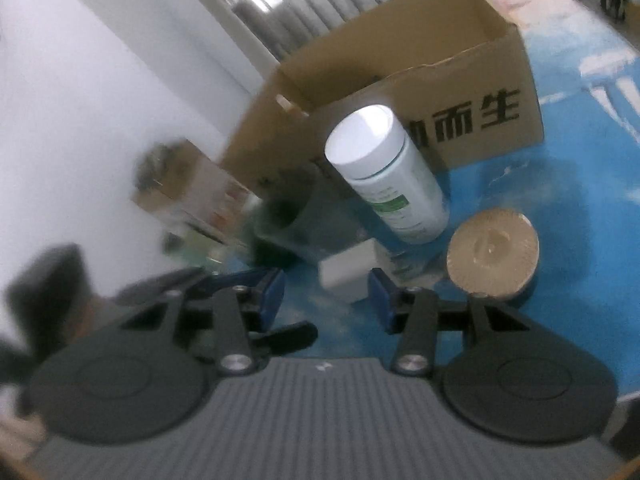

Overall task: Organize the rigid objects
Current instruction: 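Move the right gripper back over the table to the white charger plug, then close the right gripper on the white charger plug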

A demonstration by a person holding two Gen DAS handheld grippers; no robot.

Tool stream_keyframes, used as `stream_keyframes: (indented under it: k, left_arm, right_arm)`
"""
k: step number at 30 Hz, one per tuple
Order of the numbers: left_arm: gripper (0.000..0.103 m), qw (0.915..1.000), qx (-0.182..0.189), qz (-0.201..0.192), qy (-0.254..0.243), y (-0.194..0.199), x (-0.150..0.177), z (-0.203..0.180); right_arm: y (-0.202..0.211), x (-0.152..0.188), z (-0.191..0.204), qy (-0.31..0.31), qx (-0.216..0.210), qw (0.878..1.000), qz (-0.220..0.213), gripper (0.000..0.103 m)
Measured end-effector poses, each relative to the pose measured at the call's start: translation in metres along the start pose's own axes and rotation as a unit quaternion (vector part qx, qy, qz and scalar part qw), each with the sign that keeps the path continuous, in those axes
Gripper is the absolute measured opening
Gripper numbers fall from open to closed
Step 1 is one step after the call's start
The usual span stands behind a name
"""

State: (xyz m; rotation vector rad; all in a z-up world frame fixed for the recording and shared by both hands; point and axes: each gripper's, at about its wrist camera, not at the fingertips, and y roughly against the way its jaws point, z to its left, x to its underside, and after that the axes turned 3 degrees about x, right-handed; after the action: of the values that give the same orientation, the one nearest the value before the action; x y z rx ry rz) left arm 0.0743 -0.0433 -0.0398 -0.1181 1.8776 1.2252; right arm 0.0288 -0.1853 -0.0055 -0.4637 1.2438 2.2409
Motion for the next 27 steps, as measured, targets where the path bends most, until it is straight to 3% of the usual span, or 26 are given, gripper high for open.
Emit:
stream_keyframes:
  k: [6,12,16,21,27]
  left_arm:
    - [0.052,0.9998,-0.019,-0.001,-0.006,-0.011,0.0,-0.007]
    - [0.032,0.9999,-0.012,0.007,0.009,-0.019,0.003,-0.009]
    - [0.03,0.9998,-0.009,0.007,0.014,-0.02,0.003,-0.01]
    - [0.03,0.9998,-0.014,0.009,0.014,-0.022,0.003,-0.01]
    - [0.03,0.9997,-0.018,0.01,0.013,-0.026,0.002,-0.015]
  right_arm:
    - [-0.019,-0.002,0.022,0.078,0.067,0.995,-0.005,0.046]
    - [-0.031,-0.007,0.021,0.089,0.062,0.994,-0.001,0.047]
    - [-0.028,-0.007,0.02,0.074,0.037,0.997,0.005,0.046]
    - [-0.022,-0.006,0.021,0.075,0.064,0.995,-0.014,0.047]
    - [-0.033,-0.007,0.013,0.066,0.078,0.995,-0.002,0.055]
